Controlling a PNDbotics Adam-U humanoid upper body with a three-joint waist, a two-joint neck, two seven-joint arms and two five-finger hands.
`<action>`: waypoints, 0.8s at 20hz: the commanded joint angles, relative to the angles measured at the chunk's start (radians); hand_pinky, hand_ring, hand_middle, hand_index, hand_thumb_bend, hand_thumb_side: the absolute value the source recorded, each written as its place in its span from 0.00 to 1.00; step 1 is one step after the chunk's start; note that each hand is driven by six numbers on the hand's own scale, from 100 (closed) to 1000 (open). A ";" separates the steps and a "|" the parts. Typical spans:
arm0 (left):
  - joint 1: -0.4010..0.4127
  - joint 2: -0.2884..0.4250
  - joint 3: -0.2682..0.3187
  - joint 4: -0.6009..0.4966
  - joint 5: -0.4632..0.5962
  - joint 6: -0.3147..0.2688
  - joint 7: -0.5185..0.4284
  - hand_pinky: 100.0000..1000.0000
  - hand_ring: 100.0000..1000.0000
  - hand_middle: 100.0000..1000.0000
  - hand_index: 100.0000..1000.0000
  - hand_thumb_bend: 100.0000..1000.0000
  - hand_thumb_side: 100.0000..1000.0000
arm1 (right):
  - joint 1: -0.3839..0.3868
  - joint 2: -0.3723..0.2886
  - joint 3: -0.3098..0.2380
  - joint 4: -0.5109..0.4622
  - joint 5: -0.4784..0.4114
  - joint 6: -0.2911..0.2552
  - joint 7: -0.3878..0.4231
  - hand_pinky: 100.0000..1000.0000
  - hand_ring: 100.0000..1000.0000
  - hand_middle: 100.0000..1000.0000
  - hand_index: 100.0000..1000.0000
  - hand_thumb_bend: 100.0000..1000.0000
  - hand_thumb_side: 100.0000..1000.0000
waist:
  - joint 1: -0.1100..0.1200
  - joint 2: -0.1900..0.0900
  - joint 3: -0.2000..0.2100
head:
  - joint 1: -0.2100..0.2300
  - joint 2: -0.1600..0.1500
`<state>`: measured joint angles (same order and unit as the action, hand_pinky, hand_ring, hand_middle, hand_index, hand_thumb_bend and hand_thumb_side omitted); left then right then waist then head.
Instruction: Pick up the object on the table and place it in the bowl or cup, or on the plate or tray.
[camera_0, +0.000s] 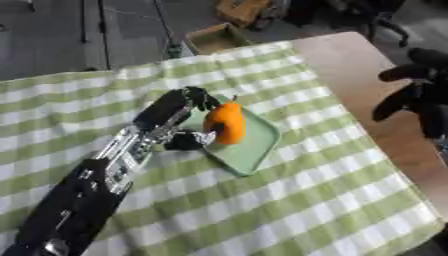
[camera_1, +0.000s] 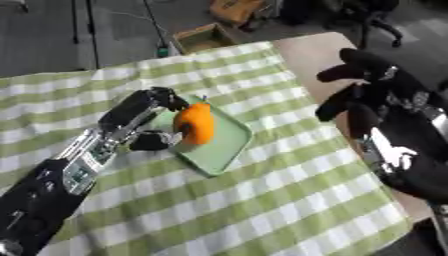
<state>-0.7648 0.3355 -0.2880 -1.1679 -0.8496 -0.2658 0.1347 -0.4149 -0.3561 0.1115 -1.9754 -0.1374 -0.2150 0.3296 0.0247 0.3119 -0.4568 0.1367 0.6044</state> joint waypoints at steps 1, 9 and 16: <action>-0.016 -0.002 0.010 -0.005 -0.087 0.026 0.071 0.73 0.72 0.74 0.85 0.70 0.54 | -0.014 -0.010 -0.006 -0.025 -0.007 -0.003 -0.001 0.55 0.58 0.77 0.96 0.00 0.36 | 0.003 -0.221 -0.002 | -0.003 -0.012; 0.038 0.010 0.077 -0.044 0.006 0.065 0.111 0.77 0.78 0.81 0.88 0.47 0.83 | -0.005 -0.012 -0.016 -0.025 0.005 -0.002 -0.011 0.55 0.58 0.77 0.96 0.00 0.36 | -0.002 -0.220 0.024 | -0.015 -0.015; 0.270 0.114 0.318 -0.482 0.596 0.149 0.331 0.69 0.75 0.77 0.83 0.31 0.97 | 0.035 -0.033 -0.046 -0.025 0.041 0.022 -0.041 0.54 0.58 0.77 0.97 0.00 0.39 | 0.010 -0.222 0.108 | -0.053 -0.004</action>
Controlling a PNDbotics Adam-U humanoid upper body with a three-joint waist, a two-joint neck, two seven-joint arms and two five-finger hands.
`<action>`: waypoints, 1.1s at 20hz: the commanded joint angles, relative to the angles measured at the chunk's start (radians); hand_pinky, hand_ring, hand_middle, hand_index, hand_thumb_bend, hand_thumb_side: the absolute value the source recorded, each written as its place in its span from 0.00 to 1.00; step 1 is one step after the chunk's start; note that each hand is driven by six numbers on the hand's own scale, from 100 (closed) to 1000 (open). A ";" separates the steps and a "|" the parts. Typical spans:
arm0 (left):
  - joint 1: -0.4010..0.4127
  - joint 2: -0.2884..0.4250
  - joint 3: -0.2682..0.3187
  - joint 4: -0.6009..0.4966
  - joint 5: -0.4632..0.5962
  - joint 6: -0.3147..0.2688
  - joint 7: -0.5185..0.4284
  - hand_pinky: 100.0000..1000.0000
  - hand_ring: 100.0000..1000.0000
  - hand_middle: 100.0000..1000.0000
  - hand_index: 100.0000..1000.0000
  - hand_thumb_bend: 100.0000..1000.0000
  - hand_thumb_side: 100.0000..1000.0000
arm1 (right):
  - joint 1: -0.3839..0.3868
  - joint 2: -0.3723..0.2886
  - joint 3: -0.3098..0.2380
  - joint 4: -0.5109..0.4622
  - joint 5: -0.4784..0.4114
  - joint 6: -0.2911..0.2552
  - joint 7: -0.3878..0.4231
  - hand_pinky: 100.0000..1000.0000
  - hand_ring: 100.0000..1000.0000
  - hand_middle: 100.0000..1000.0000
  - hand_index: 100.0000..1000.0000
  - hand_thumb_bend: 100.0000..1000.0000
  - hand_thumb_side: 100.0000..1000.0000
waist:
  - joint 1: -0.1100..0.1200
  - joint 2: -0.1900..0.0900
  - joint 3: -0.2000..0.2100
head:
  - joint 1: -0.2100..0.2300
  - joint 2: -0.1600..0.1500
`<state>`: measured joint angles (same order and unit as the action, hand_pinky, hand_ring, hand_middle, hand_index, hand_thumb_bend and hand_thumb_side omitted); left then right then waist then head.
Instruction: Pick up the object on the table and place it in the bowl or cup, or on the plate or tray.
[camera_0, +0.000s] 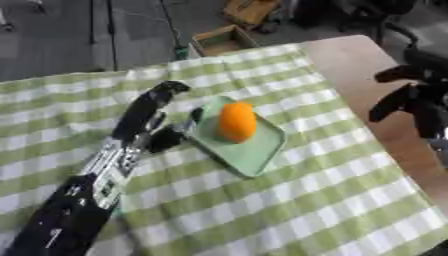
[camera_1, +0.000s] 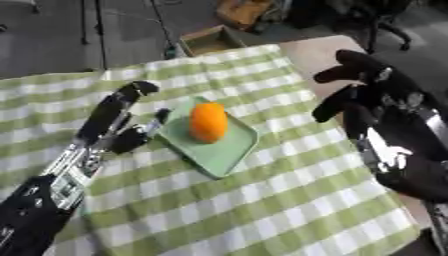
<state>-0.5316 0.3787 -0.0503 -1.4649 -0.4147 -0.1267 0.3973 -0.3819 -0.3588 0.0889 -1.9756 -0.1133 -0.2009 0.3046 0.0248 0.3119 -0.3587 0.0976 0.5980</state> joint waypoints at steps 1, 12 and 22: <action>0.079 0.089 0.116 -0.264 0.217 0.015 0.095 0.69 0.75 0.77 0.83 0.31 0.97 | 0.010 -0.033 -0.033 -0.024 0.024 0.014 -0.027 0.54 0.58 0.77 0.97 0.00 0.39 | 0.011 -0.223 0.025 | -0.021 0.005; 0.474 0.000 0.373 -0.535 0.236 -0.036 0.280 0.69 0.76 0.78 0.83 0.21 1.00 | 0.065 -0.029 -0.085 -0.024 0.079 0.048 -0.101 0.53 0.57 0.76 0.97 0.00 0.43 | 0.014 -0.212 0.158 | -0.034 0.036; 0.483 -0.113 0.345 -0.535 0.220 -0.046 0.243 0.68 0.74 0.76 0.81 0.19 1.00 | 0.079 -0.020 -0.092 -0.024 0.086 0.052 -0.119 0.53 0.57 0.76 0.97 0.00 0.44 | 0.003 -0.211 0.178 | 0.020 0.032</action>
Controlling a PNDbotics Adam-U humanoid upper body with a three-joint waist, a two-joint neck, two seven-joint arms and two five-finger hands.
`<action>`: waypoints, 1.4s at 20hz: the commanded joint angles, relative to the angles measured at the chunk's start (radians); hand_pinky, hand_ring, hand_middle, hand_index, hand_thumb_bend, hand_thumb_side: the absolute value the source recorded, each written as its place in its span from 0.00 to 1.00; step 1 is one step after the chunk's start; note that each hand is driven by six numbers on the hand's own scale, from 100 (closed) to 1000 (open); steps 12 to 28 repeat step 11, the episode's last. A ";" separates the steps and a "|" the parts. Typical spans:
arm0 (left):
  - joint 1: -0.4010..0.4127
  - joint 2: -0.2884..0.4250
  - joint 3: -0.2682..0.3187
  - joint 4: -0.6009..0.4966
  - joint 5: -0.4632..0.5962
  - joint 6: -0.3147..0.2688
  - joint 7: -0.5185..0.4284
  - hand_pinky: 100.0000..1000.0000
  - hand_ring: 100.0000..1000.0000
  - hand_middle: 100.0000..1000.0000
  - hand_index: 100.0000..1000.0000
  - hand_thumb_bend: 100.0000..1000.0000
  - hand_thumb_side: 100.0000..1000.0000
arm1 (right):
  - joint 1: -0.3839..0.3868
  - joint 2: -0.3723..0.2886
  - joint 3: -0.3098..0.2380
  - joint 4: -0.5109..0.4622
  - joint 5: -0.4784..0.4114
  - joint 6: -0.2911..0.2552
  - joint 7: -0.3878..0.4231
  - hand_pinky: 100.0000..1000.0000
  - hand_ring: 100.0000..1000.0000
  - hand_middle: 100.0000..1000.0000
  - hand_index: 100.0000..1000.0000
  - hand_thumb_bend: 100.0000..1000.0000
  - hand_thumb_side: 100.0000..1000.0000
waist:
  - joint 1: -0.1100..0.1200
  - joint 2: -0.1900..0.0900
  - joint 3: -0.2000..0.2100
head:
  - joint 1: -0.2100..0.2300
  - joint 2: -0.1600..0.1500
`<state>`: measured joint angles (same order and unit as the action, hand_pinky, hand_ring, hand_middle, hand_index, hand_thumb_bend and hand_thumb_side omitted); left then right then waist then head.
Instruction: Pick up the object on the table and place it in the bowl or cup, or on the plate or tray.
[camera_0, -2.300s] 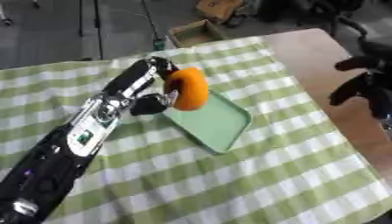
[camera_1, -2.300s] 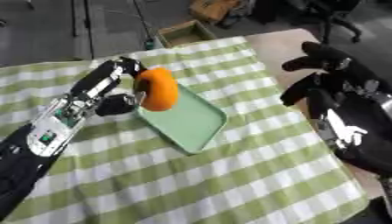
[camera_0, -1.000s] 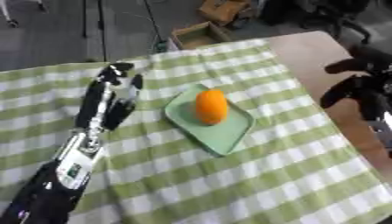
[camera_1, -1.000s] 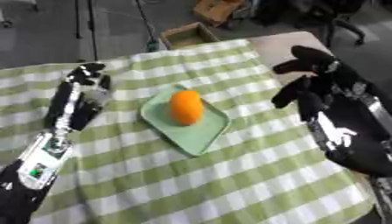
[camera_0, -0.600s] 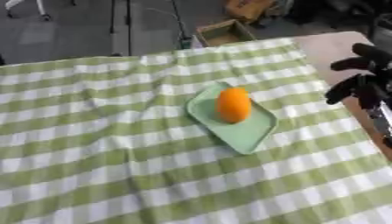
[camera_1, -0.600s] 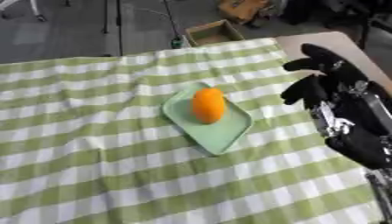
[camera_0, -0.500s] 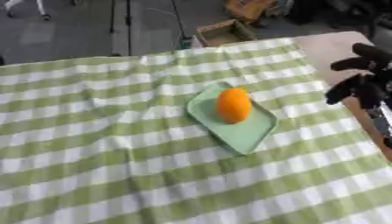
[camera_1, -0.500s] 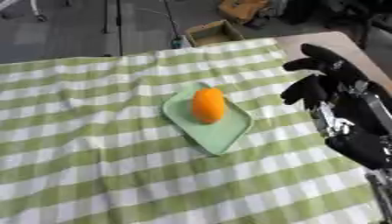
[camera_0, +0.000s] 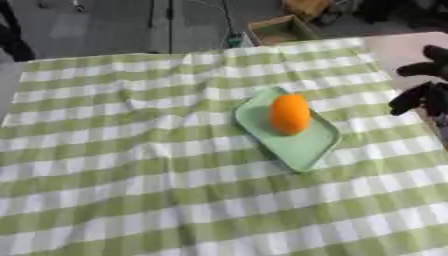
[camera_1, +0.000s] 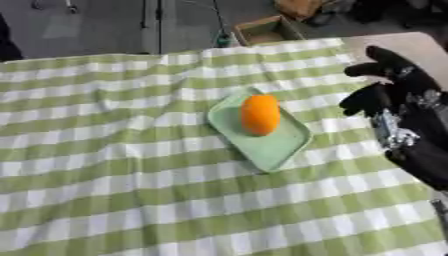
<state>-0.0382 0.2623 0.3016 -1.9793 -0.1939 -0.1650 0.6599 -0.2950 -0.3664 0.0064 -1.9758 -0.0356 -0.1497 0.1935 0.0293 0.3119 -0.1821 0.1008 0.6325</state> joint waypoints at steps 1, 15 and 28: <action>-0.012 0.001 -0.009 -0.021 0.001 -0.009 -0.024 0.68 0.74 0.76 0.81 0.19 1.00 | -0.009 -0.012 -0.010 -0.024 0.008 0.002 -0.010 0.53 0.57 0.76 0.97 0.00 0.44 | 0.000 -0.210 0.000 | 0.025 -0.006; -0.035 -0.027 -0.022 -0.021 0.004 -0.011 -0.059 0.68 0.74 0.75 0.81 0.17 0.98 | -0.014 -0.009 -0.013 -0.024 0.009 -0.002 -0.028 0.53 0.57 0.76 0.97 0.00 0.43 | 0.011 -0.202 -0.009 | 0.091 -0.134; -0.035 -0.027 -0.022 -0.021 0.004 -0.011 -0.059 0.68 0.74 0.75 0.81 0.17 0.98 | -0.014 -0.009 -0.013 -0.024 0.009 -0.002 -0.028 0.53 0.57 0.76 0.97 0.00 0.43 | 0.011 -0.202 -0.009 | 0.091 -0.134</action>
